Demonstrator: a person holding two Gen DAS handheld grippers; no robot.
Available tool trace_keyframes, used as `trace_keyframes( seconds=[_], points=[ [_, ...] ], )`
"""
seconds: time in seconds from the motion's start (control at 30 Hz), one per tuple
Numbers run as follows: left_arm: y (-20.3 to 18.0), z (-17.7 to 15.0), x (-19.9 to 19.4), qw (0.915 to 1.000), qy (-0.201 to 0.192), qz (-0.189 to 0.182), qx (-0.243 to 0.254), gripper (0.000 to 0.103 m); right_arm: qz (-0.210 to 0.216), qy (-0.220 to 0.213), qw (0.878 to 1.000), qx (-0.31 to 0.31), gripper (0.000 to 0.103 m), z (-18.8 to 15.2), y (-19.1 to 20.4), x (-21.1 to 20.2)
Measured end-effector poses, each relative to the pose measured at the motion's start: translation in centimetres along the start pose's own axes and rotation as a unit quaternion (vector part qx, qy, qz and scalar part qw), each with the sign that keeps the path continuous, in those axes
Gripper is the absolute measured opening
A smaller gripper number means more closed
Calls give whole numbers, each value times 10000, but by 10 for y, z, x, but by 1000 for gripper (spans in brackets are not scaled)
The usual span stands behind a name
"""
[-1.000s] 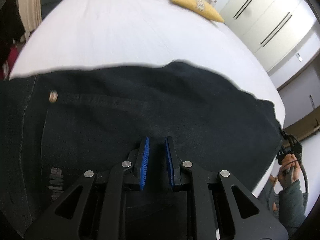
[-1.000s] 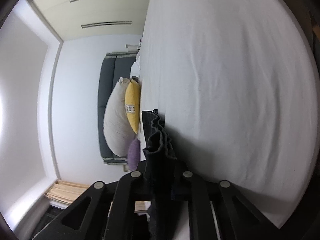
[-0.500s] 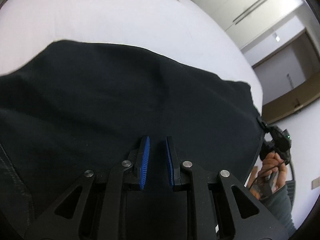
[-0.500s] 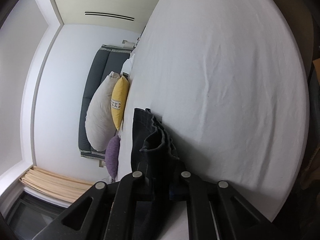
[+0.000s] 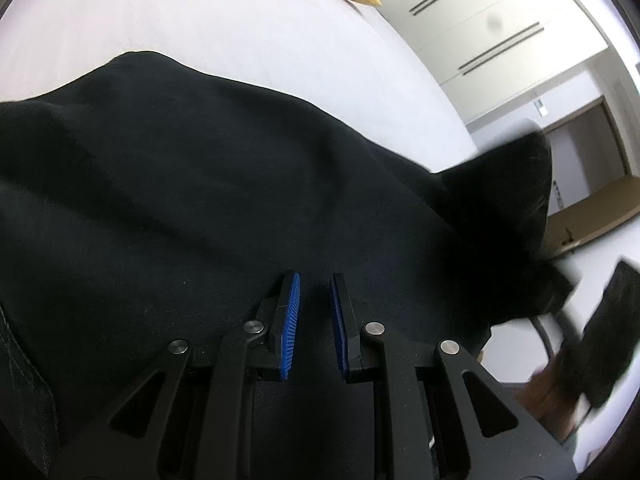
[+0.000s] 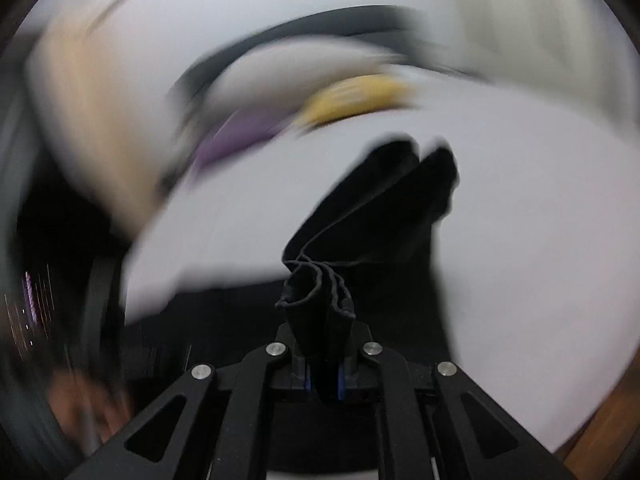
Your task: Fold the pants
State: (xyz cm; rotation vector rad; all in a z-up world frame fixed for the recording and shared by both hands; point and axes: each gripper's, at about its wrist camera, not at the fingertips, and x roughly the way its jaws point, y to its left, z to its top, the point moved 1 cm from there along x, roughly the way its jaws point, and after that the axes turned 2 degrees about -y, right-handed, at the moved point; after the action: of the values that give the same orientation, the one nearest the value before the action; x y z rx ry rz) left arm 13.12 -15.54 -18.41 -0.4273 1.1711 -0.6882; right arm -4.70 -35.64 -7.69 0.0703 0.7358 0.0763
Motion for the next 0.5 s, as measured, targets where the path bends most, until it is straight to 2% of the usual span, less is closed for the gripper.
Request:
trace_keyframes(
  seconds=[0.1, 0.17, 0.2, 0.23, 0.27, 0.3, 0.33, 0.5],
  points=[
    [4, -1, -10, 9994, 9, -150, -317, 16, -142, 469, 9987, -147, 9, -23, 30, 31],
    [8, -3, -18, 9985, 14, -291, -463, 25, -369, 436, 9982, -205, 9, -28, 38, 33],
    [11, -3, -21, 9974, 2, -416, -584, 43, -406, 393, 9981, -226, 9, -28, 40, 32],
    [12, -3, -23, 9956, -28, -594, -729, 66, -446, 359, 9980, -265, 9, -27, 42, 31],
    [12, -1, -28, 9934, -115, -754, -862, 75, -533, 320, 9975, -336, 9, -27, 45, 28],
    [9, 0, -31, 9929, -176, -759, -895, 89, -613, 256, 9969, -418, 9, -24, 46, 26],
    [6, 2, -33, 9927, -216, -771, -899, 99, -668, 186, 9964, -484, 9, -22, 47, 23],
    [-5, 13, -32, 9880, -98, -1119, -1061, 100, -844, -27, 9927, -864, 9, -11, 72, 8]
  ],
)
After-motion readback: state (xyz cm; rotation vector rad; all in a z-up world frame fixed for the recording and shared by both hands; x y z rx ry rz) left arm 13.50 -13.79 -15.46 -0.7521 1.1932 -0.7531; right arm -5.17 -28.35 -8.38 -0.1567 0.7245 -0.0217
